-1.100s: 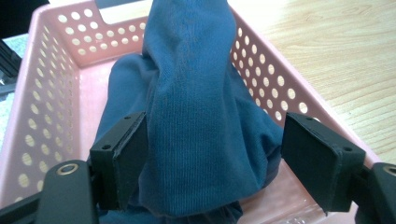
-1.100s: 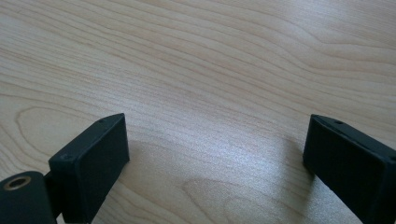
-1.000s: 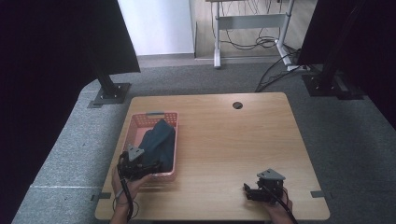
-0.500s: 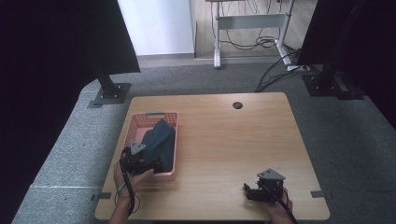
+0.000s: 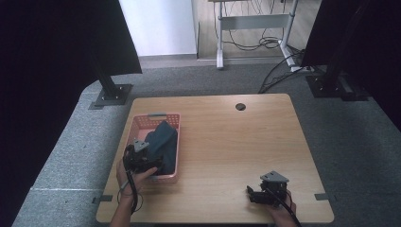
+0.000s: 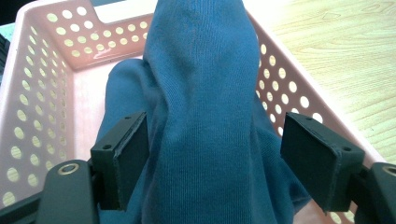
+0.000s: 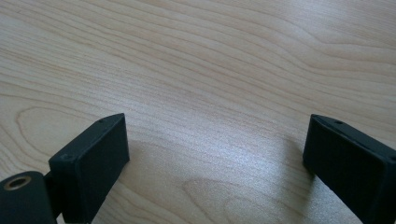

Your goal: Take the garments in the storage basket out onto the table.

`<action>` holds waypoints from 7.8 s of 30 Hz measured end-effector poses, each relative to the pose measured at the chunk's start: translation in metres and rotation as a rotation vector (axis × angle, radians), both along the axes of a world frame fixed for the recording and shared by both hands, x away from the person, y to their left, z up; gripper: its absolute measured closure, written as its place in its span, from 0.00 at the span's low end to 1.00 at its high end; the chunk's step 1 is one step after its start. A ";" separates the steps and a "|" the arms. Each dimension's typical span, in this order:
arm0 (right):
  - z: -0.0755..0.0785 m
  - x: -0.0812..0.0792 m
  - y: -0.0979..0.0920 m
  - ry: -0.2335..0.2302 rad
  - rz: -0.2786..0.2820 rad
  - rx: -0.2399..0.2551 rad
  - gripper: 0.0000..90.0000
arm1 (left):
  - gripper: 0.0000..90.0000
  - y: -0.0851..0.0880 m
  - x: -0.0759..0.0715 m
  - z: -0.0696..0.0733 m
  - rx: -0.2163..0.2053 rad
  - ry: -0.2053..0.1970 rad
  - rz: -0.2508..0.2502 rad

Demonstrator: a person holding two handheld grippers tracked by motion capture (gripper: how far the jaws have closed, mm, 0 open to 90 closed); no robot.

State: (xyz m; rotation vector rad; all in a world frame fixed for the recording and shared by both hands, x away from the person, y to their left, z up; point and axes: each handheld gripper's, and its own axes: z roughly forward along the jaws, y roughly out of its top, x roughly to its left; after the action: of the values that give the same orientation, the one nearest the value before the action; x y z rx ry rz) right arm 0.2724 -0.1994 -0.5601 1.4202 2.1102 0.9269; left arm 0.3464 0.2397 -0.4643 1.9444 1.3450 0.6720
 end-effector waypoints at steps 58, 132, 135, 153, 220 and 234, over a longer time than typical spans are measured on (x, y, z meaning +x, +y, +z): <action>0.000 0.000 0.000 0.000 0.002 0.000 0.07 | 0.27 -0.009 0.050 0.002 0.005 0.086 0.002; 0.000 -0.001 0.001 -0.007 0.000 -0.009 0.07 | 0.74 -0.005 0.053 -0.004 0.022 0.055 0.032; 0.000 -0.001 0.001 -0.008 -0.001 -0.009 0.07 | 0.75 -0.004 0.051 0.000 0.016 0.042 0.029; 0.000 -0.001 0.001 -0.007 -0.001 -0.008 0.07 | 0.75 0.001 0.043 0.010 -0.009 0.004 0.033; 0.000 -0.001 0.001 -0.008 0.000 -0.009 0.08 | 0.75 -0.010 0.023 0.062 -0.025 -0.128 -0.009; 0.000 -0.001 0.001 -0.009 0.000 -0.010 0.08 | 0.75 -0.018 0.021 0.071 -0.022 -0.149 -0.029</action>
State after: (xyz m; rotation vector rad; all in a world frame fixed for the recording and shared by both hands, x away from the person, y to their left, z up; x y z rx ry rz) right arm 0.2714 -0.1988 -0.5599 1.4087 2.1051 0.9204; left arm 0.3675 0.2214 -0.3938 1.8551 1.2257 0.7688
